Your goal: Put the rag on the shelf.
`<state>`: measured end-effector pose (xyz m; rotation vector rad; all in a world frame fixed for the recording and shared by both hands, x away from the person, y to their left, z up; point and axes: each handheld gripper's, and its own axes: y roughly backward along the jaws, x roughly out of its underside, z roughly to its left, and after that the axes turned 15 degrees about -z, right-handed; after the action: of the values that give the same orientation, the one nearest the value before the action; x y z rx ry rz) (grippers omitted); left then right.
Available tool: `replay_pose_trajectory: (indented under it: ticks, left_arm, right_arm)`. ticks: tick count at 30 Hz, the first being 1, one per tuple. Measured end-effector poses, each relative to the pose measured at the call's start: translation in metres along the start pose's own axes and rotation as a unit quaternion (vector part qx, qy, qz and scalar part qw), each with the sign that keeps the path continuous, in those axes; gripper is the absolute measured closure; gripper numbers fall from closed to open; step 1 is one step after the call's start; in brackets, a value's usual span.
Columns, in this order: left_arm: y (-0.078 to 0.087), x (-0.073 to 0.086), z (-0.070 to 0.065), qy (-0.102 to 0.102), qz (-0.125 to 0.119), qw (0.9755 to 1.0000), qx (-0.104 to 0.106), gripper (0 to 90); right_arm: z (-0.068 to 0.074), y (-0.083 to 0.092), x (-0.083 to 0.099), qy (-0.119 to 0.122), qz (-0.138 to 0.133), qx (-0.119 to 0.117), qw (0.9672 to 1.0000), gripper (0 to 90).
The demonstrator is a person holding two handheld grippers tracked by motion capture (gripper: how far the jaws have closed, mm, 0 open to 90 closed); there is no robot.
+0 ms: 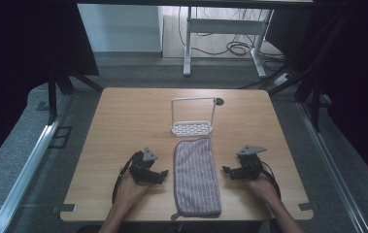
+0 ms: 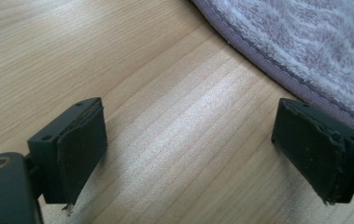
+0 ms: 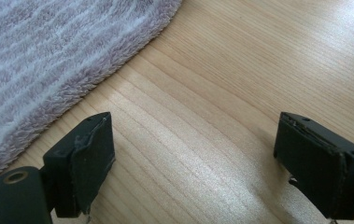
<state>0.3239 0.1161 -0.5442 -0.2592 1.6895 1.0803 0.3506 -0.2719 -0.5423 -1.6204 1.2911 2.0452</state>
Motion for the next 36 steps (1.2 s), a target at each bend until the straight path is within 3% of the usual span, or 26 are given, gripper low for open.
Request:
replay_pose_trajectory:
  ticks: [24, 33, 36]
  left_arm:
    - [0.0004, 0.0002, -0.0001, 0.004, -0.002, 1.0, -0.005, 12.3]
    - [0.0002, -0.0008, -0.0001, 0.003, 0.0, 1.0, -0.004, 13.5]
    - [0.0001, -0.0044, 0.0006, 0.003, 0.004, 1.0, 0.007, 15.0]
  right_arm:
    - [-0.0002, -0.0001, -0.0003, 0.001, 0.002, -0.002, 1.0, 11.6]
    - [0.0005, 0.0017, -0.0042, 0.002, 0.022, -0.006, 0.9997, 13.8]
    - [0.0026, 0.0026, -0.008, -0.005, 0.025, -0.011, 0.9996, 14.7]
